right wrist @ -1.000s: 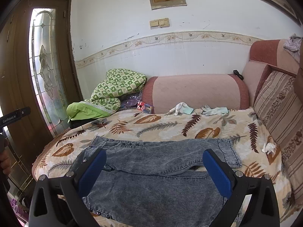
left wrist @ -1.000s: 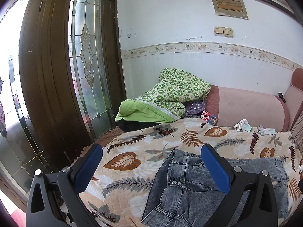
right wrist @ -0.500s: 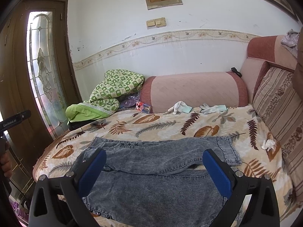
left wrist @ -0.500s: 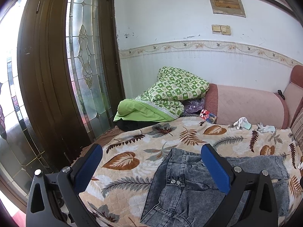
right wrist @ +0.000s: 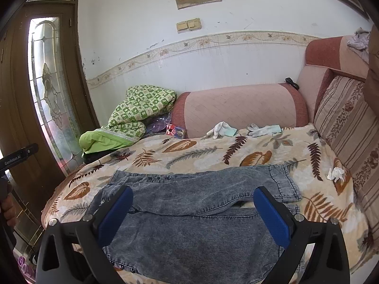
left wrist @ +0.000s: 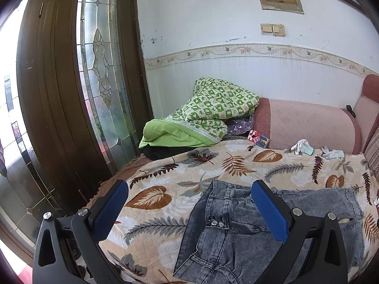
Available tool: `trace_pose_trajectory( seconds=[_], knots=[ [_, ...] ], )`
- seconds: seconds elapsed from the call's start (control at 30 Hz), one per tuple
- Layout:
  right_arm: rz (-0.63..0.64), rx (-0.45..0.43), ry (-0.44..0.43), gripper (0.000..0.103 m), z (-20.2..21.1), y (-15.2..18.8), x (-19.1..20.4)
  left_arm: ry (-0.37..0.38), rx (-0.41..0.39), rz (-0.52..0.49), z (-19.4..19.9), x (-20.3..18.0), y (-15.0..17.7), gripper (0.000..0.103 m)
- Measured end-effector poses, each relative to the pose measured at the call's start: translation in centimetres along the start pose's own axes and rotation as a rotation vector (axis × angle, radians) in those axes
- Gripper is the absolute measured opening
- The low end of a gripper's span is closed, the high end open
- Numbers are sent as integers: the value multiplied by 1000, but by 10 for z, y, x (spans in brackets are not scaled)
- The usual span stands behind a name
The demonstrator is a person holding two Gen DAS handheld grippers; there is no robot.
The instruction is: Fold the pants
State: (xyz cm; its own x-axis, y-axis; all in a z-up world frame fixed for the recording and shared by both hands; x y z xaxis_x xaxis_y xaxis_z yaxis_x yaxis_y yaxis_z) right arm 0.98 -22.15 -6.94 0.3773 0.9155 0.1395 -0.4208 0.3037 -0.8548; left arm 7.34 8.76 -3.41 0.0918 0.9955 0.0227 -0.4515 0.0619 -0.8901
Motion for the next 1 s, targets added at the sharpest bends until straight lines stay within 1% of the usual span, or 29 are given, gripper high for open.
trace_pose_trajectory(
  seconds=[0.07,0.17,0.3,0.37,0.43,0.67,0.77,1.0],
  knots=[
    [-2,19,8,103,-4,0,0,7,4,-4,-2,-2,1,103],
    [5,65,67,103,-12,-3,0,16,10,-9,-4,-6,3,103],
    [17,157,136,103,-25,-10,-1,35,43,-24,-12,-16,9,103],
    [3,197,149,103,-30,-12,-4,45,55,-37,-14,-22,11,103],
    [-10,220,147,103,-33,-15,-7,49,57,-52,-14,-28,12,103],
    [28,222,209,103,-35,-20,-5,65,77,-75,-16,-40,18,103],
    [48,219,220,103,-35,-20,-2,75,92,-88,-17,-45,21,103],
    [91,204,237,103,-32,-21,8,89,96,-112,-16,-54,23,103]
  ],
)
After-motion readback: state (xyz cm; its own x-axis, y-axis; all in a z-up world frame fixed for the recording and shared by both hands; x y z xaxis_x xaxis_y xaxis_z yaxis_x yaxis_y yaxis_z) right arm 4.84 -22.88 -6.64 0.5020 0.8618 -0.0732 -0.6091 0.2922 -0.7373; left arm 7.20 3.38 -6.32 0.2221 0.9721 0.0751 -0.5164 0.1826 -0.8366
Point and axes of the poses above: each gripper's, at about its wrist camera, not at the fingertips, and z roughly against the way its jaws point, x to its left, y to its underside, the point moved 6 cm from there along -z, roughly the way its jaws point, and after that the axes turned 12 degrees about y, right-handed, at the moved point
